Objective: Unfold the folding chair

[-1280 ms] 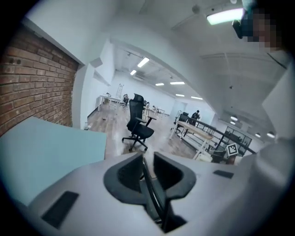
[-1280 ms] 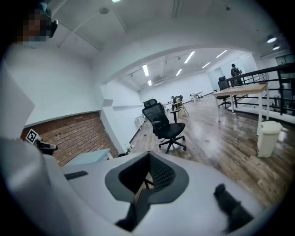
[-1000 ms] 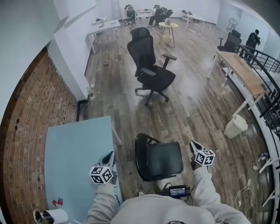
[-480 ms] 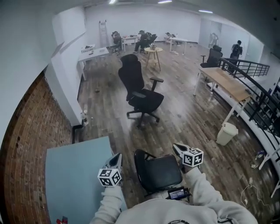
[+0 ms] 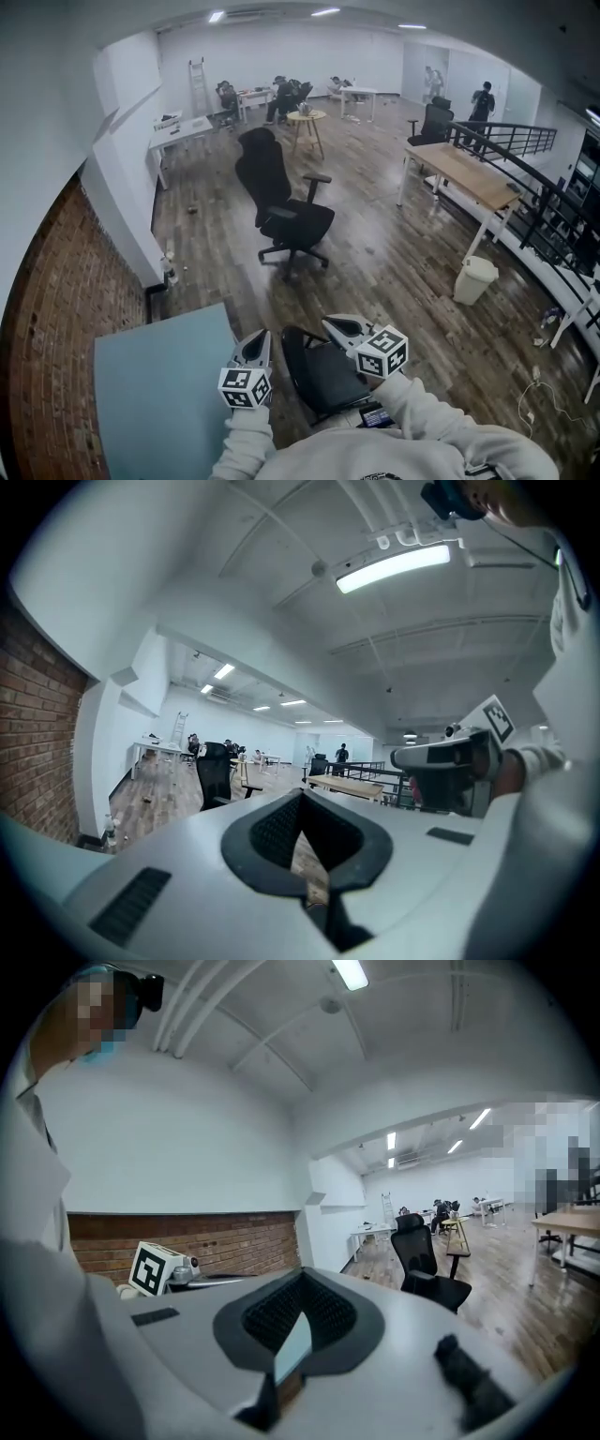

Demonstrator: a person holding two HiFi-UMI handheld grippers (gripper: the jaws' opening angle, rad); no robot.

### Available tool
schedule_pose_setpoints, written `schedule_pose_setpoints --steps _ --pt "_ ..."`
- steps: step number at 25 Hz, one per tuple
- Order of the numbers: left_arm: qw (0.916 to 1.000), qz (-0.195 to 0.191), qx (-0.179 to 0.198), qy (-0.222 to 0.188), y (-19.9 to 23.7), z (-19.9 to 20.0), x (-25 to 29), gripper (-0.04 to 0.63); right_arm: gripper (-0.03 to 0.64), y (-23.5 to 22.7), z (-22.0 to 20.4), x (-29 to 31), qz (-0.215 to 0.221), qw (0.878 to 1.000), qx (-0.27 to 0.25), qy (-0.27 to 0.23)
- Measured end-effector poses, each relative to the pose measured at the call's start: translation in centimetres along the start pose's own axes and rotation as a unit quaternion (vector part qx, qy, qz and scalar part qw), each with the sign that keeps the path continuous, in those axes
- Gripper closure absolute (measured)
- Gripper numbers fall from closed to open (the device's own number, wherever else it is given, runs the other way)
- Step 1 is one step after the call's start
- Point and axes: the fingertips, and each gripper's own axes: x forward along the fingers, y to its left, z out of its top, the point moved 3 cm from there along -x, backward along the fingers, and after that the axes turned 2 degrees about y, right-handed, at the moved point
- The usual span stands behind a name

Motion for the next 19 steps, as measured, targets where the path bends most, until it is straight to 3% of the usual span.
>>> schedule_pose_setpoints --steps 8,19 --pt "0.9998 0.016 0.003 -0.009 0.1 -0.8 -1.9 0.589 0.611 -0.5 -1.1 -0.9 -0.028 1.000 -0.003 0.006" --pt "0.9996 0.001 0.028 -0.008 -1.8 0.0 -1.6 0.589 0.611 -0.8 -1.0 -1.0 -0.015 1.000 0.002 0.001"
